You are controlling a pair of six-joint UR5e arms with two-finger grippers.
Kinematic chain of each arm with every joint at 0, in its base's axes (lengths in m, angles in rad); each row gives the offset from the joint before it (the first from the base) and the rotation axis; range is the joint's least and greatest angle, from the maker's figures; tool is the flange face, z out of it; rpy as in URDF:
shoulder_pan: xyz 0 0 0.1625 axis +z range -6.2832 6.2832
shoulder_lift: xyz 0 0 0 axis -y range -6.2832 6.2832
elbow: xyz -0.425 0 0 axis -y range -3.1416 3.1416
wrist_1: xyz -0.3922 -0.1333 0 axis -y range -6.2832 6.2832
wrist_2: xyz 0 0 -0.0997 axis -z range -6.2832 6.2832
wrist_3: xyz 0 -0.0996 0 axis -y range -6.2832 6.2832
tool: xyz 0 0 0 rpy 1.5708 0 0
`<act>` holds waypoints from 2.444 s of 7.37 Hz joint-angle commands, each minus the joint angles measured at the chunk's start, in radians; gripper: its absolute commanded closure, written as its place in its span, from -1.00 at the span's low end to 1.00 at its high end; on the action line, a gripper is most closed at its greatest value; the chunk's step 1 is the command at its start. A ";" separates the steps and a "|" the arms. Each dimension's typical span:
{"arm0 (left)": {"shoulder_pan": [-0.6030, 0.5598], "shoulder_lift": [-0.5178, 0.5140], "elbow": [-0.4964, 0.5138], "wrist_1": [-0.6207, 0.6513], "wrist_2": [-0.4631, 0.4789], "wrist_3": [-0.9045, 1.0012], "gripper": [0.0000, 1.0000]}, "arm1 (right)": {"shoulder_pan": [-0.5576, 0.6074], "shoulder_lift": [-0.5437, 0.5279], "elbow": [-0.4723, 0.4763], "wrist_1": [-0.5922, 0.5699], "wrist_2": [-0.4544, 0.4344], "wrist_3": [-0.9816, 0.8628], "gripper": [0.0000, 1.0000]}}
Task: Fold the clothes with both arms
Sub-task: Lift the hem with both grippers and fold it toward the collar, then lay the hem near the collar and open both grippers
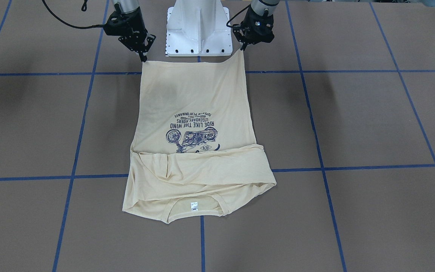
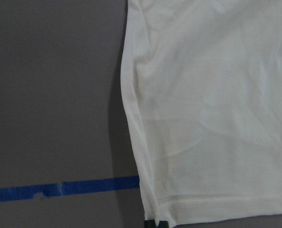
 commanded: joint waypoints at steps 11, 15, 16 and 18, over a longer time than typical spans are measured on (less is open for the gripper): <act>-0.436 -0.197 0.056 0.212 -0.023 0.192 1.00 | 0.593 0.353 -0.187 -0.129 0.355 -0.275 1.00; -0.435 -0.251 0.364 0.053 0.063 0.219 1.00 | 0.622 0.435 -0.502 0.087 0.348 -0.279 1.00; -0.435 -0.252 0.430 0.001 0.096 0.221 1.00 | 0.621 0.452 -0.576 0.133 0.346 -0.279 1.00; -0.435 -0.251 0.484 -0.056 0.095 0.223 1.00 | 0.622 0.475 -0.637 0.147 0.345 -0.279 1.00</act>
